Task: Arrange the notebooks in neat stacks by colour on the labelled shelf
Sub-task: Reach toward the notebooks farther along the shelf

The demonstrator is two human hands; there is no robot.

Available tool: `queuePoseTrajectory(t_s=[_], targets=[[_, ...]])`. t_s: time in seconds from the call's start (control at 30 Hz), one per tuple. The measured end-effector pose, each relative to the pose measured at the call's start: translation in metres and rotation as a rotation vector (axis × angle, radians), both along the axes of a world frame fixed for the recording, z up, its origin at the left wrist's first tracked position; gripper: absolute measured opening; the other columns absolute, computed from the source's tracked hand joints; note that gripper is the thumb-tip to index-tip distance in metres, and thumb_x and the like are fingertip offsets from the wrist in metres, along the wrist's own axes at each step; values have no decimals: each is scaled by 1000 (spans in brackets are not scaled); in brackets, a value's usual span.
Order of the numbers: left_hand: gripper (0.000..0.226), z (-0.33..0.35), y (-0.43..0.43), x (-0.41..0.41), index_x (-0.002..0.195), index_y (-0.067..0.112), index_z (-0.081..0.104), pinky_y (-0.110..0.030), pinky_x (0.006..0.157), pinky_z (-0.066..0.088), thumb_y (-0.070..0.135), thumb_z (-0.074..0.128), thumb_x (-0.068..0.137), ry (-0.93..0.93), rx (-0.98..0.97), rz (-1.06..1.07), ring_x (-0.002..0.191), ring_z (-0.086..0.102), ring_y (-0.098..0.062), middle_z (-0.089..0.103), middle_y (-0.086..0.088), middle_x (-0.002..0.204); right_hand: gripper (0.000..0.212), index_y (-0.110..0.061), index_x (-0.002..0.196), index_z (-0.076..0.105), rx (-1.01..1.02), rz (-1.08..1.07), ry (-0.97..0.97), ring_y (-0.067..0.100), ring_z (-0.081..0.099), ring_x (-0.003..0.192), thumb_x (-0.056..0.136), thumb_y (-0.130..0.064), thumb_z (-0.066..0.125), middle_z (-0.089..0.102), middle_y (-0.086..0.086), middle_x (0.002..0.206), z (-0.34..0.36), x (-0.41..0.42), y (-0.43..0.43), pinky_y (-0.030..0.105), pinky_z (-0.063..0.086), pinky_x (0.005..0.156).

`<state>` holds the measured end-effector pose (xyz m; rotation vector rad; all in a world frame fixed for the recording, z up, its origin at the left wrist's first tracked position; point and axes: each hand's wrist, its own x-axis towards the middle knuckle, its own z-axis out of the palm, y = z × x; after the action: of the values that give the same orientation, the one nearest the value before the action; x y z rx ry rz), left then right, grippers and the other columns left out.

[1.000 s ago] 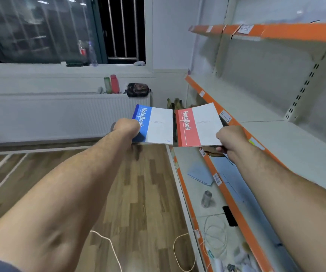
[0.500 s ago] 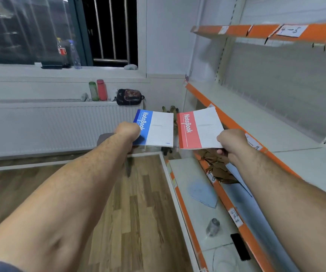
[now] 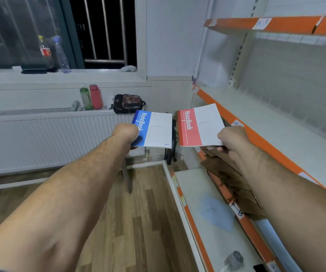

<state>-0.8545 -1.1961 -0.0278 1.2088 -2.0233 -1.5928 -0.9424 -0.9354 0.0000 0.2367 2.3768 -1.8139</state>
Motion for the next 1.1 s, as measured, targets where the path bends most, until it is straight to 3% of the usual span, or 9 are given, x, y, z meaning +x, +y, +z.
queuePoseTrajectory(t_s=[0.13,0.37,0.53,0.7,0.83,0.97,1.03,1.1], targets=[[13,-2,-27,-61,87,9,52,-27,49,43,7,43,97,25,18,-6,65,57,-22,58,-9,83,18,-10,82,51,19,-16,-28,21,52,52,96,-2,44,59,5,73,-5,-66,-32,15,36,33],[20,4,-76,-195,108,8,57,-29,50,46,5,42,95,67,50,-8,71,59,-24,63,-13,100,15,-6,84,58,7,-27,-26,24,53,54,92,-3,46,61,11,73,-8,-202,-84,18,34,37],[16,20,-102,-284,106,5,56,-28,46,45,4,43,96,44,17,-36,66,58,-24,58,-11,84,17,-9,86,59,10,-4,47,21,57,57,93,-2,45,62,4,76,4,-284,-111,24,39,42],[12,23,-118,-361,108,3,53,-34,55,55,4,47,97,0,-11,-109,73,62,-27,62,-18,103,19,-8,80,57,3,-24,33,22,56,54,93,0,47,62,9,78,3,-345,-122,22,39,39],[4,19,-125,-423,103,4,49,-21,34,43,4,47,99,-2,16,-153,61,53,-23,56,-14,83,17,-2,80,59,13,-92,13,23,53,43,90,2,47,63,15,75,3,-388,-125,22,36,39],[11,12,-133,-490,87,7,51,-30,51,47,5,50,98,47,95,-198,61,57,-23,57,-12,78,19,-2,72,55,96,-176,22,25,48,42,89,1,48,60,17,67,1,-432,-129,31,37,46],[13,9,-138,-529,83,8,51,-36,65,55,7,52,96,67,109,-249,70,62,-29,63,-17,90,15,-1,76,54,87,-262,23,29,54,48,89,2,48,60,18,73,0,-455,-132,31,43,49],[6,9,-142,-569,93,5,55,-44,81,58,10,55,95,53,69,-314,87,66,-35,65,-20,106,13,0,78,53,61,-324,40,32,57,54,88,5,47,60,17,77,0,-474,-135,29,41,44]])
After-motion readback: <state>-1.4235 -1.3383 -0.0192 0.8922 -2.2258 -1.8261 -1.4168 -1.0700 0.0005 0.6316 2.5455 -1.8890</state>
